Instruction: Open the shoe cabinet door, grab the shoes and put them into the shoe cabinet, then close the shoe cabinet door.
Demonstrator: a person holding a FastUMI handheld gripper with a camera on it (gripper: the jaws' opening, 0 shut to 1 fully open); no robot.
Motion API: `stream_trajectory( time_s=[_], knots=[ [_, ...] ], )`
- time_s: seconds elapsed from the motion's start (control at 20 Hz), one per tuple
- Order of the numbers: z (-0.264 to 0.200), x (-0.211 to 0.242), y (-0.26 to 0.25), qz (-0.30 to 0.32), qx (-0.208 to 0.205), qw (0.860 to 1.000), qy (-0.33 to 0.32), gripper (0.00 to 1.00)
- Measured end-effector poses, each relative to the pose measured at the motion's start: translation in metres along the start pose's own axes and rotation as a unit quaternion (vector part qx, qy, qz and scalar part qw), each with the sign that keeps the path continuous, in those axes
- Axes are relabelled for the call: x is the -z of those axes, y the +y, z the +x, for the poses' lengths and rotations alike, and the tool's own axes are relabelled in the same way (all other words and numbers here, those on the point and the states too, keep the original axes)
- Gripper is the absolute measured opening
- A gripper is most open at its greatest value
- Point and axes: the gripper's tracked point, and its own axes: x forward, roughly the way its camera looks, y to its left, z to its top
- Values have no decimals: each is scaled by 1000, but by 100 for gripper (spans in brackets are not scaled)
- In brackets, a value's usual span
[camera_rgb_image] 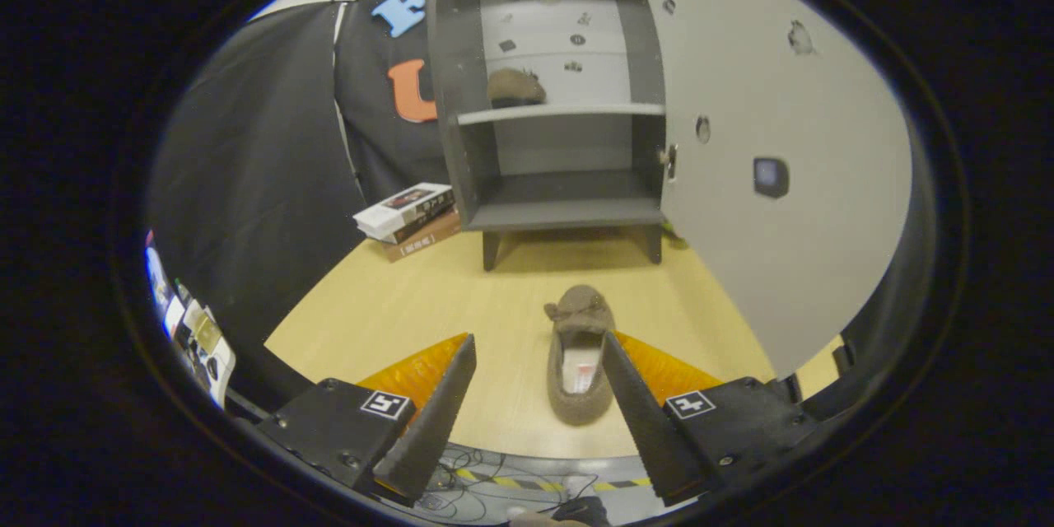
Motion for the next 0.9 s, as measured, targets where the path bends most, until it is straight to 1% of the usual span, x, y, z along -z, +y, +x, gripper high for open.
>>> stream_trajectory(
  time_s=[0.05,0.2,0.4,0.55,0.65,0.85,0.9],
  knots=[
    [18,8,1,9,-1,1000,18,98],
    [63,21,-6,8,6,999,53,98],
    [114,32,-16,42,14,994,98,98],
    [141,30,-22,62,20,991,117,98],
    [157,23,-25,59,23,991,115,98],
    [175,23,-32,70,26,989,131,98],
    [174,25,-32,68,23,988,136,90]
  ],
)
